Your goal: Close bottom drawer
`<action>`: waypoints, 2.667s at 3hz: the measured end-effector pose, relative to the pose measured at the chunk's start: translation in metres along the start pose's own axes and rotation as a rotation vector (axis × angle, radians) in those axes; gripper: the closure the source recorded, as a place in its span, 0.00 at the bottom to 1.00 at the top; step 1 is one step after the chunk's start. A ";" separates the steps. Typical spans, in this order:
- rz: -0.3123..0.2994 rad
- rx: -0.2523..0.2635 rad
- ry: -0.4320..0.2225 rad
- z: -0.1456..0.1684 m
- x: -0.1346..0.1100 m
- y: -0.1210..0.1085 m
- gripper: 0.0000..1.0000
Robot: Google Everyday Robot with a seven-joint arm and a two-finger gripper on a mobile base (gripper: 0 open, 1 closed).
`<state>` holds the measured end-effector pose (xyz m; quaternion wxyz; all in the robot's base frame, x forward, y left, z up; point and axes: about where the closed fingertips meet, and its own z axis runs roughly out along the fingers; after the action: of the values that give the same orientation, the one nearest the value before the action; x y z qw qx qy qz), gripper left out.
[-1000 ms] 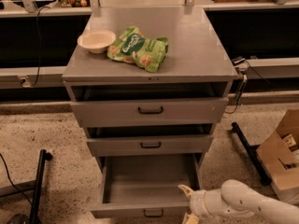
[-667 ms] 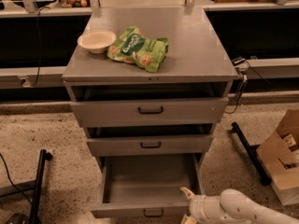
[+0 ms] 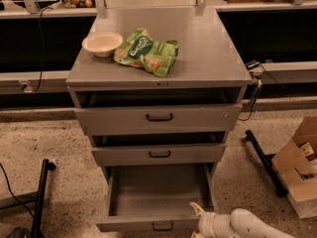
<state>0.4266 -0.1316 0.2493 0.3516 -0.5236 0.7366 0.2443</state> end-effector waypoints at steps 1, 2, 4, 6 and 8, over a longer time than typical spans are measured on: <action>-0.027 0.016 -0.018 0.005 0.006 0.000 0.19; -0.049 0.060 -0.098 0.007 0.010 -0.002 0.42; -0.120 0.049 -0.233 0.010 0.029 -0.002 0.89; -0.124 0.093 -0.246 0.029 0.038 -0.009 1.00; -0.160 0.158 -0.287 0.055 0.077 -0.017 1.00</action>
Offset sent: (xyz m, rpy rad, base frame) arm -0.0002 -0.0199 -0.0124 0.1659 -0.2461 -0.0654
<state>0.4412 -0.1436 0.1552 0.5116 -0.5110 0.6516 0.2294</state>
